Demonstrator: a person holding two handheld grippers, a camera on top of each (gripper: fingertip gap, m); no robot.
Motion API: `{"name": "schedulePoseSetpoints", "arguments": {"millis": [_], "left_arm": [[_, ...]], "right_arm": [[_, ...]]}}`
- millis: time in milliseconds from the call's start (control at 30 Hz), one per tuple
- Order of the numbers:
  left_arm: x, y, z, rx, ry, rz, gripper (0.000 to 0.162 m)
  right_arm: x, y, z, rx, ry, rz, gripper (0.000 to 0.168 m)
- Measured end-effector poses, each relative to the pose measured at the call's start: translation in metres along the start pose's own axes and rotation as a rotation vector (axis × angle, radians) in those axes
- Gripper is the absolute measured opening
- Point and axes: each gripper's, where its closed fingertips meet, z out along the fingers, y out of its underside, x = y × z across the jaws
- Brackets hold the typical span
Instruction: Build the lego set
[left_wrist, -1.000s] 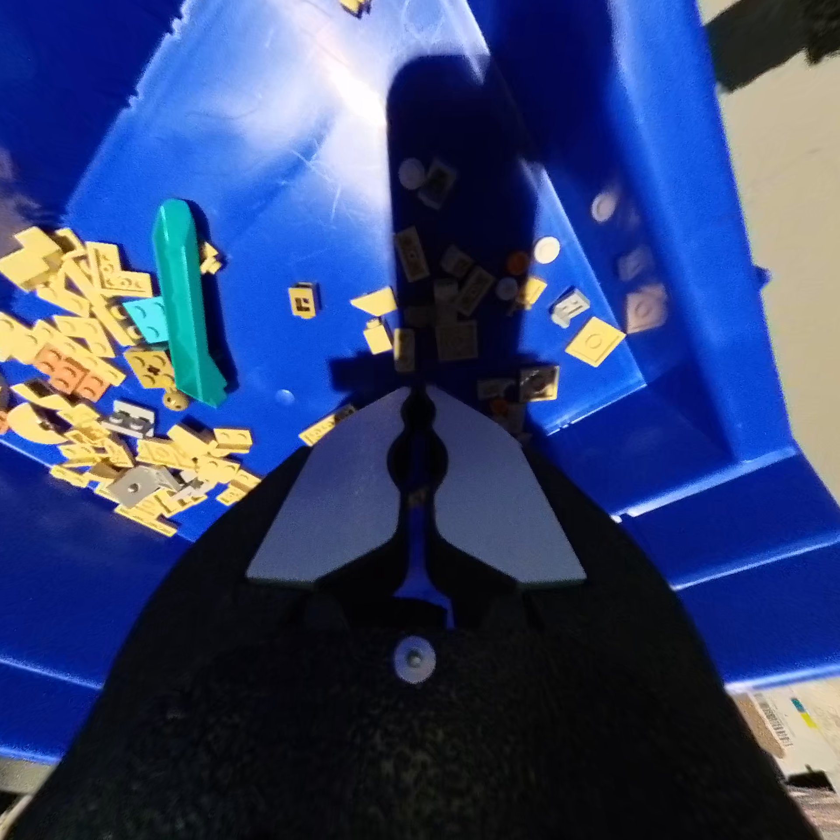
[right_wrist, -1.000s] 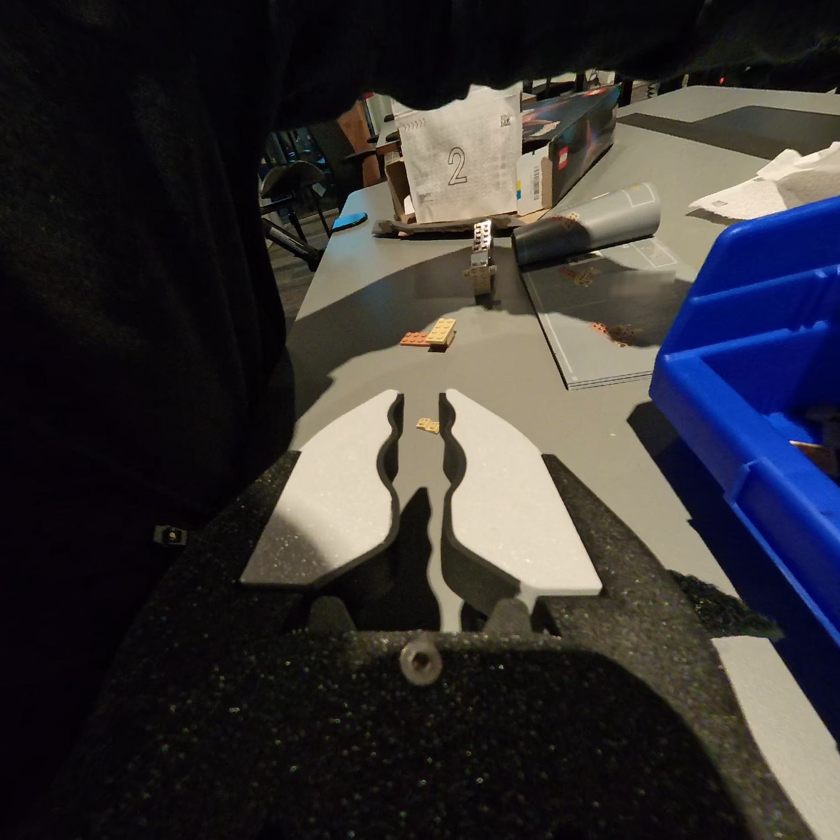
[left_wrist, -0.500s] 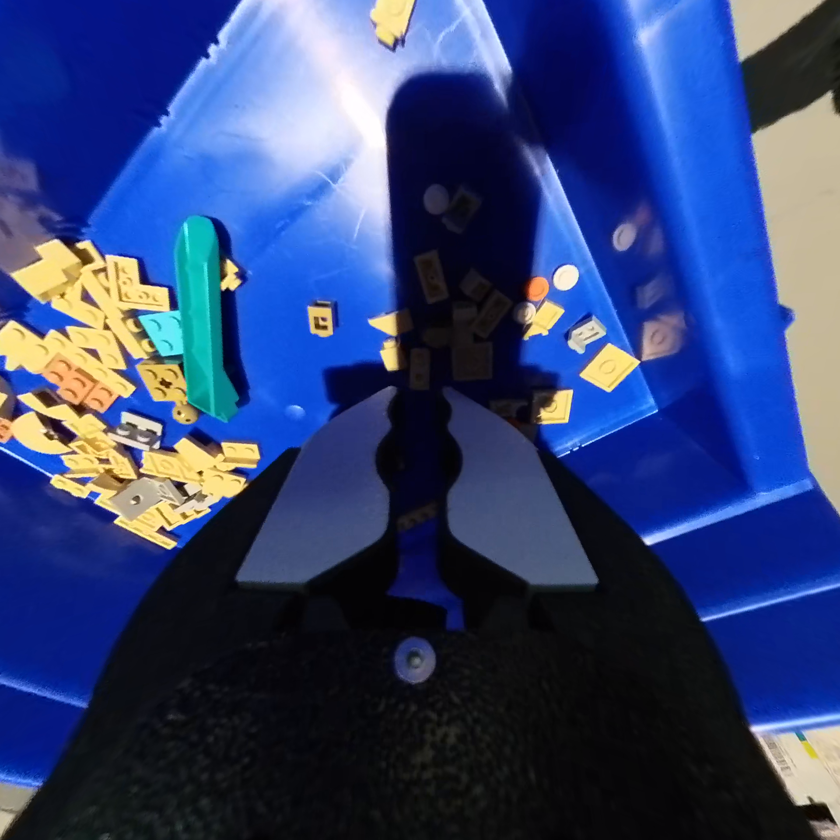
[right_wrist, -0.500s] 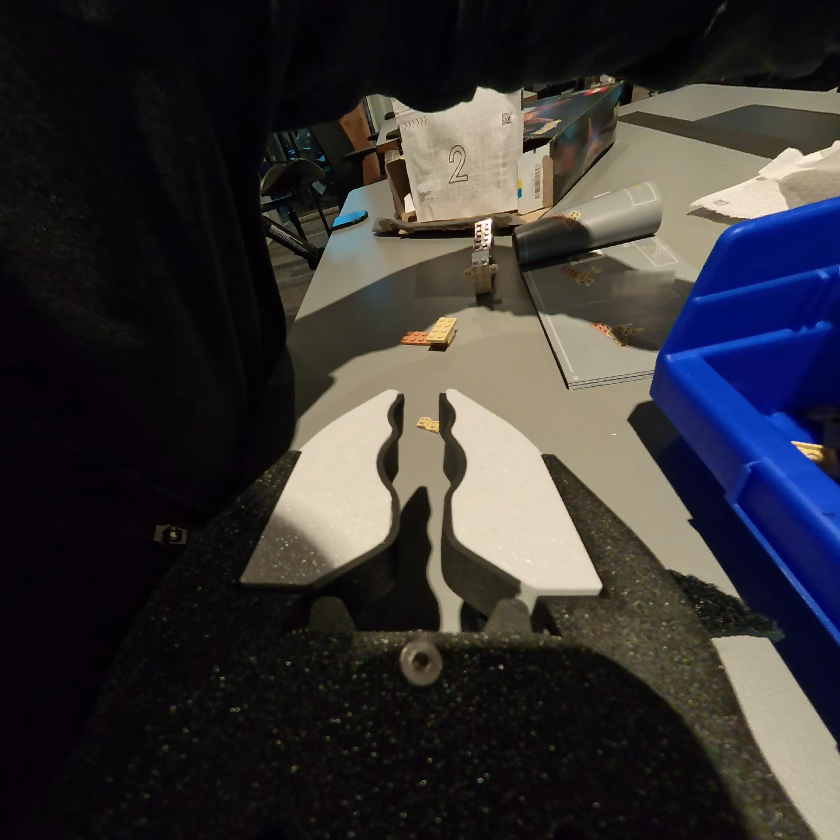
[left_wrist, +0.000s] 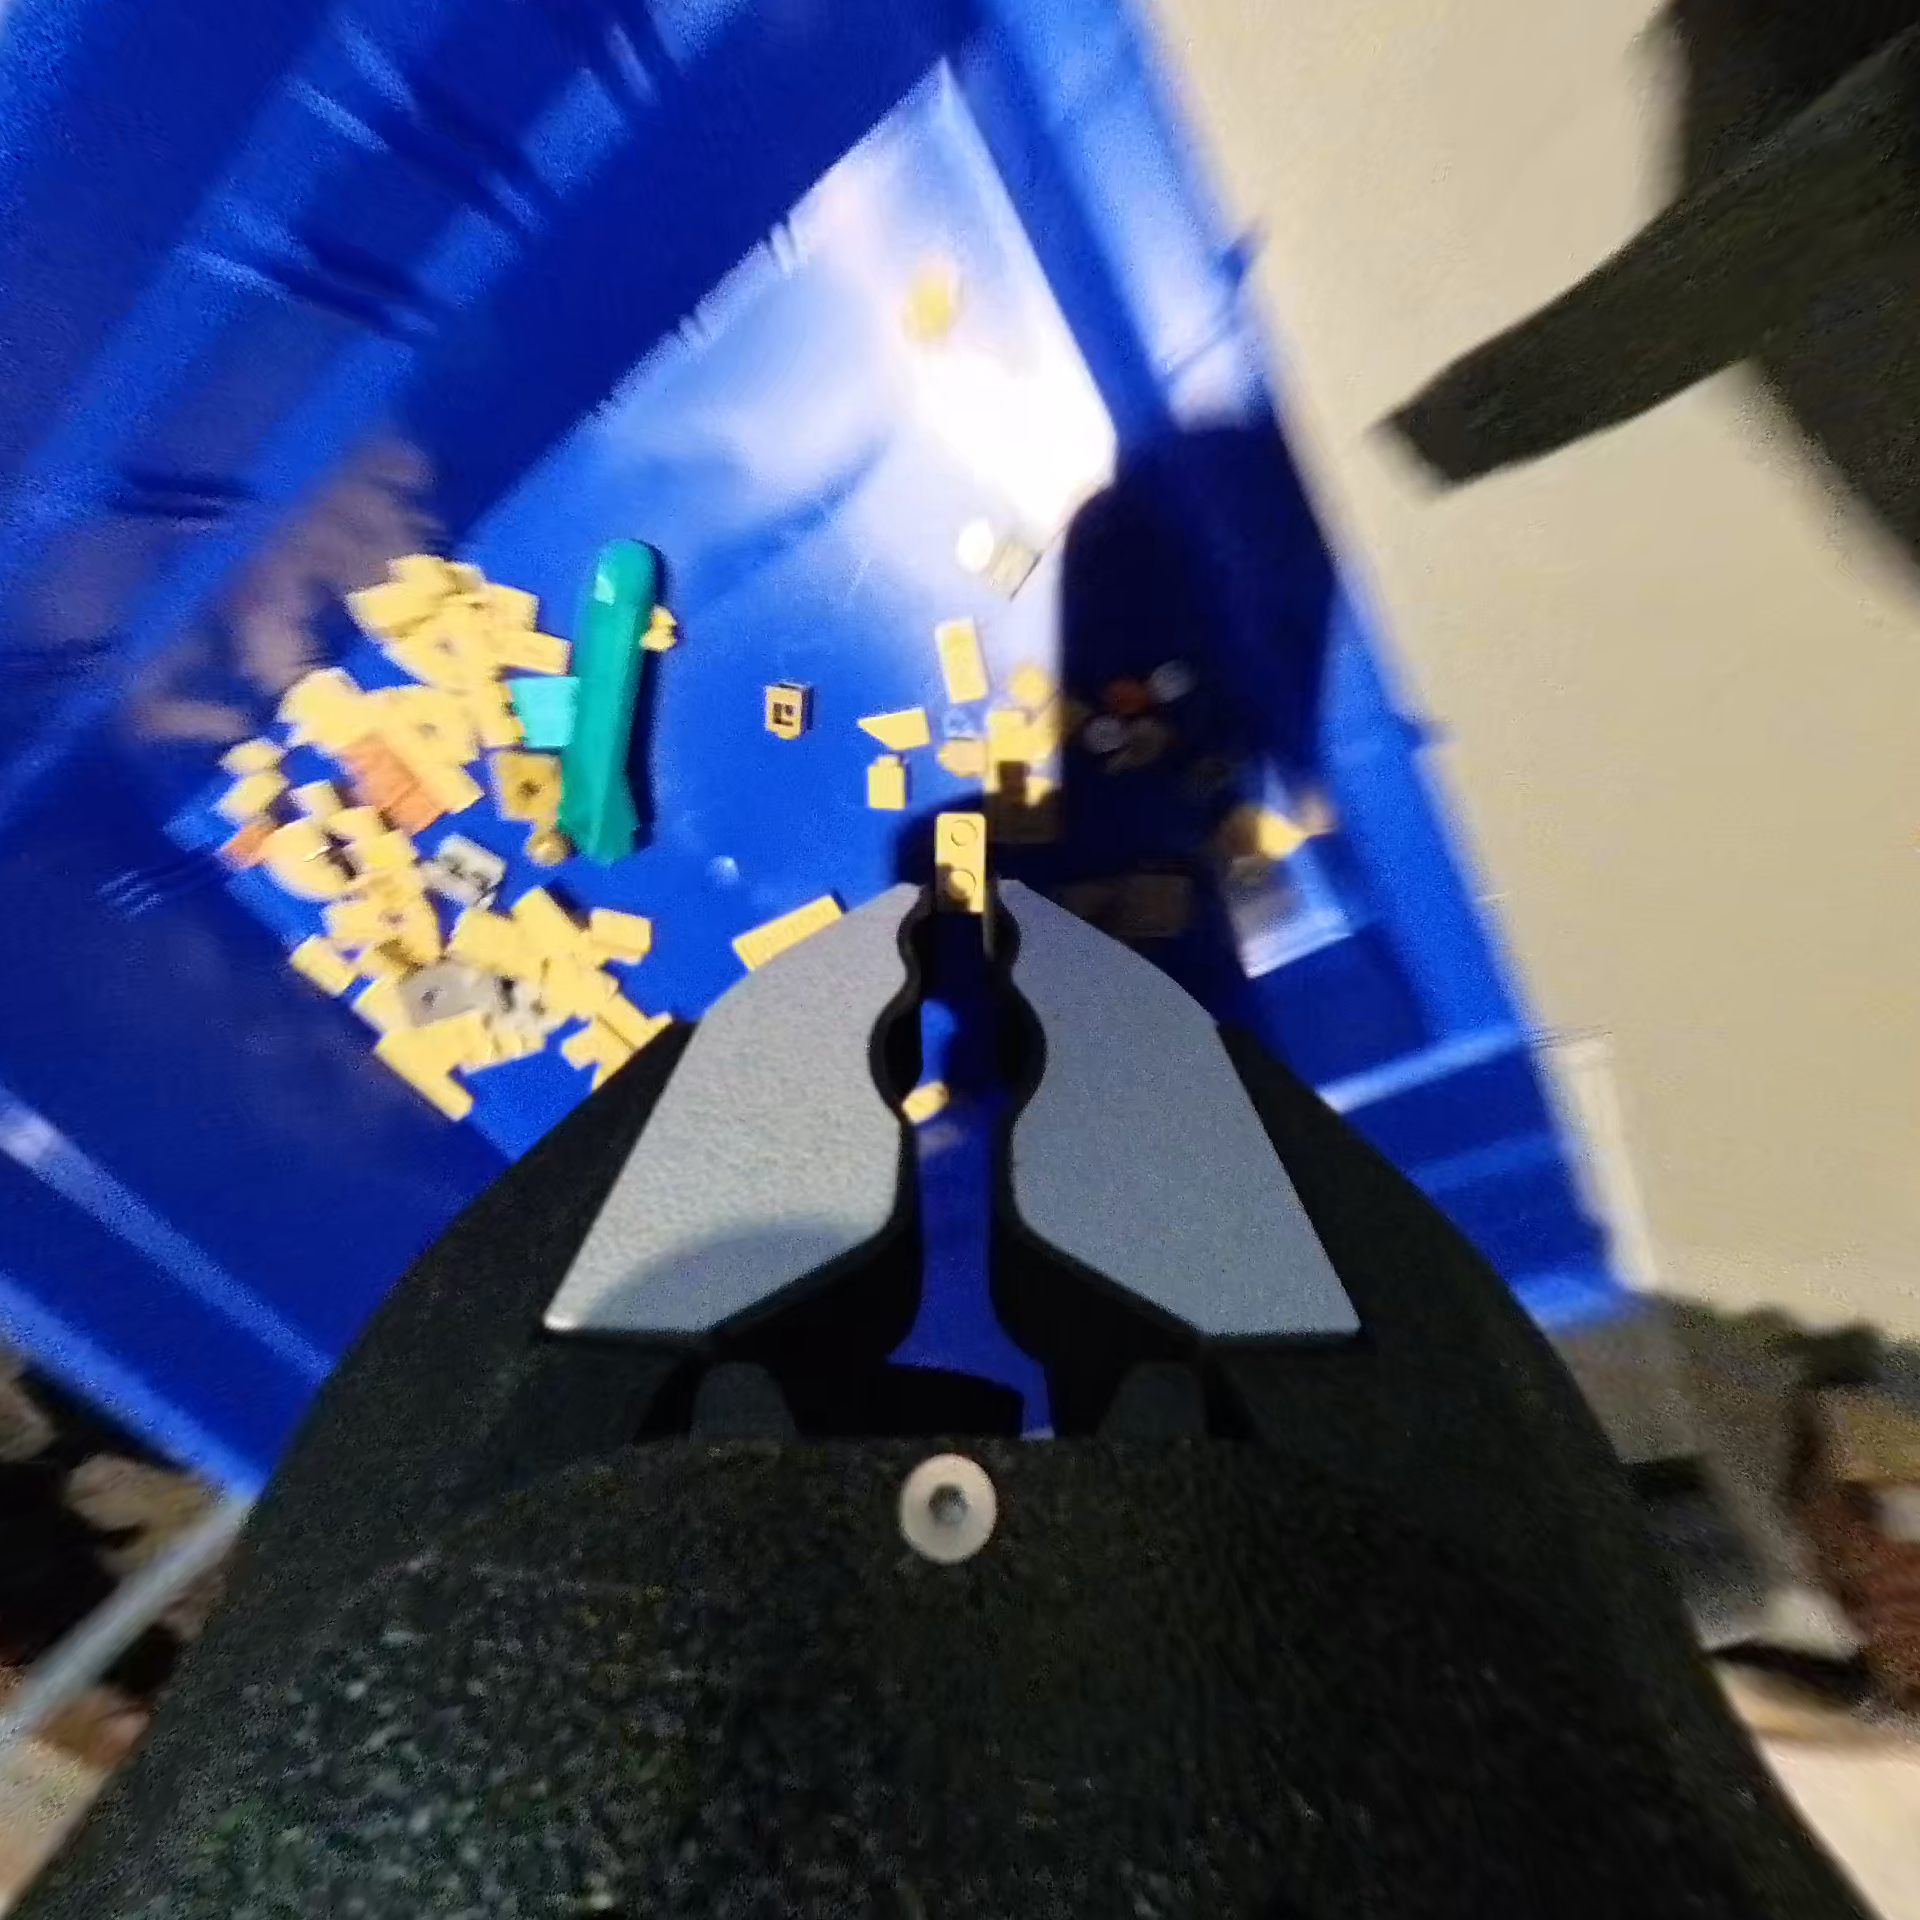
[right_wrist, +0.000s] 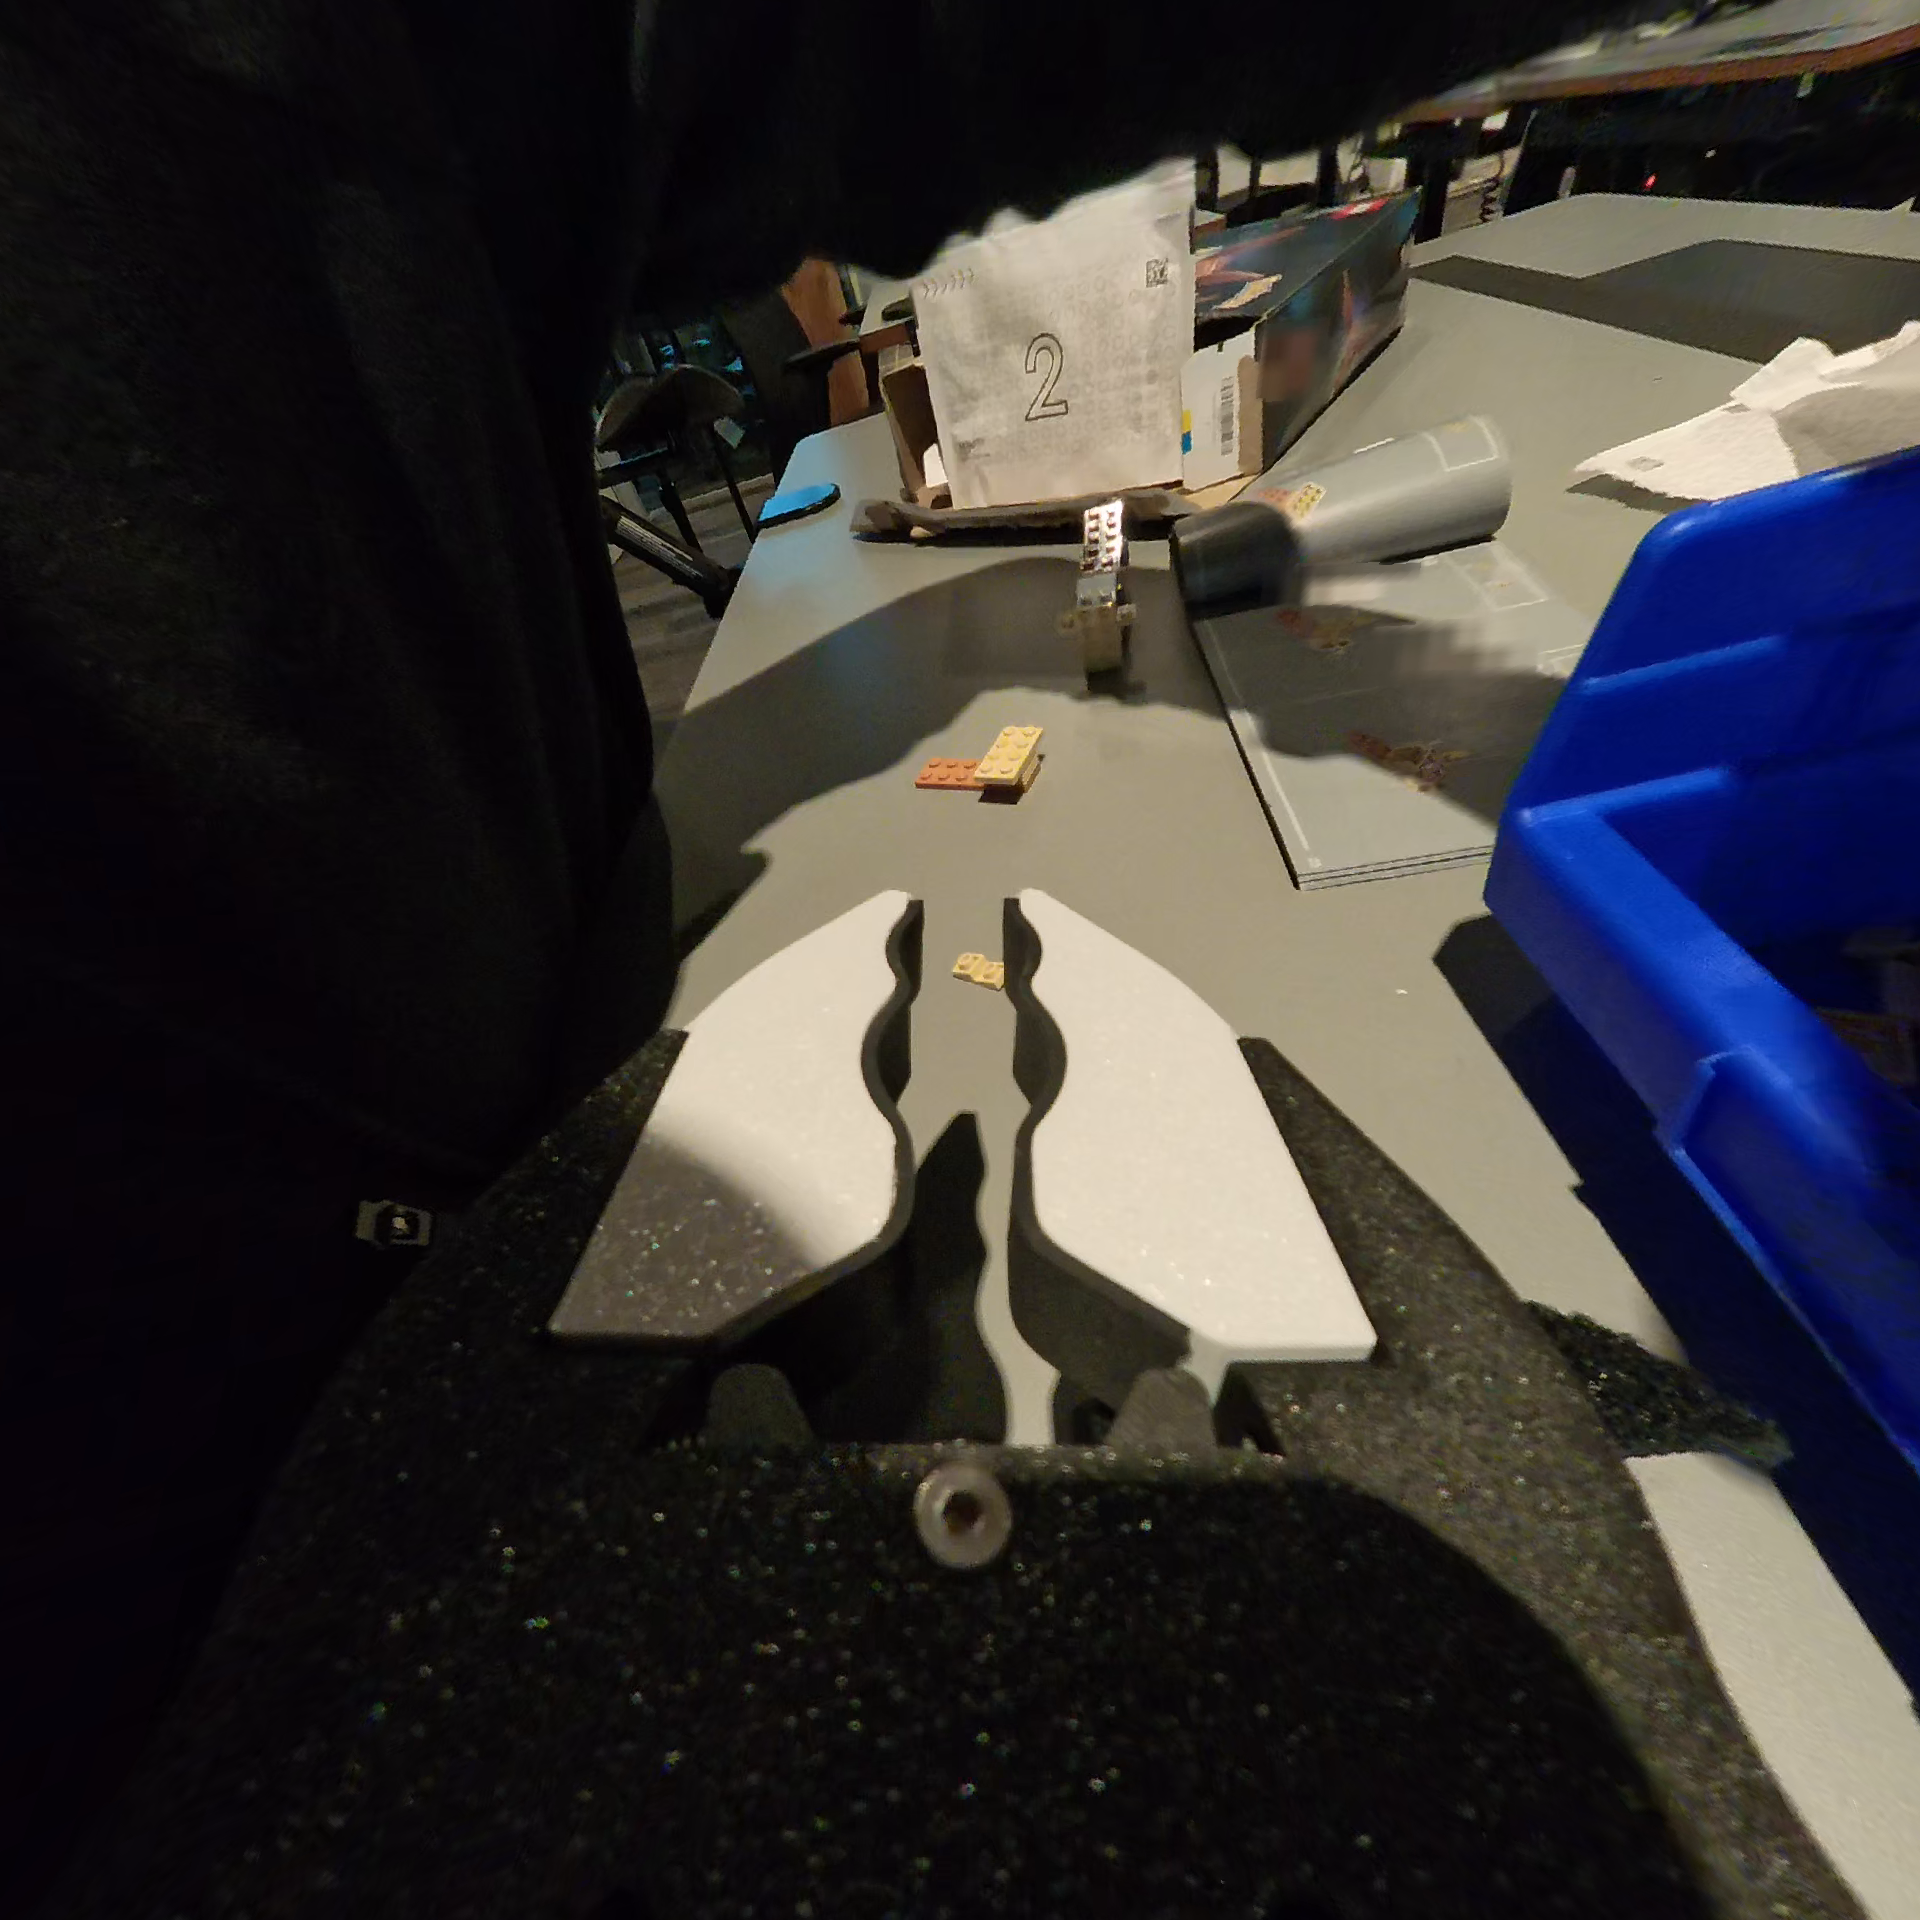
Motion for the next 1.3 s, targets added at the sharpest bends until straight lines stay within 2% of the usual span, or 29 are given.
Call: {"name": "schedulePoseSetpoints", "arguments": {"millis": [167, 267, 333, 467, 667, 933, 1300], "left_arm": [[0.057, -0.018, -0.075, 0.270, -0.066, -0.192, 0.008], [0.106, -0.015, -0.087, 0.376, -0.037, -0.349, 0.007], [0.135, -0.007, -0.074, 0.391, -0.011, -0.460, 0.008], [0.173, 0.019, -0.027, 0.309, -0.001, -0.623, 0.008], [0.198, 0.025, 0.017, 0.278, 0.059, -0.698, 0.008], [0.202, 0.029, 0.028, 0.259, 0.072, -0.681, 0.008], [0.206, 0.024, 0.032, 0.332, 0.143, -0.725, 0.008]], "right_arm": [[0.001, -0.001, 0.000, 0.004, -0.001, 0.008, 0.014], [0.002, -0.001, -0.001, 0.010, 0.003, 0.015, 0.014], [0.002, -0.002, -0.001, 0.014, 0.009, 0.017, 0.015], [0.004, -0.002, -0.001, 0.018, 0.024, 0.020, 0.014], [0.007, -0.003, -0.001, 0.023, 0.026, 0.040, 0.015], [0.008, -0.002, 0.000, 0.015, 0.036, 0.052, 0.014], [0.023, -0.002, -0.001, 0.031, 0.071, 0.165, 0.013]]}}
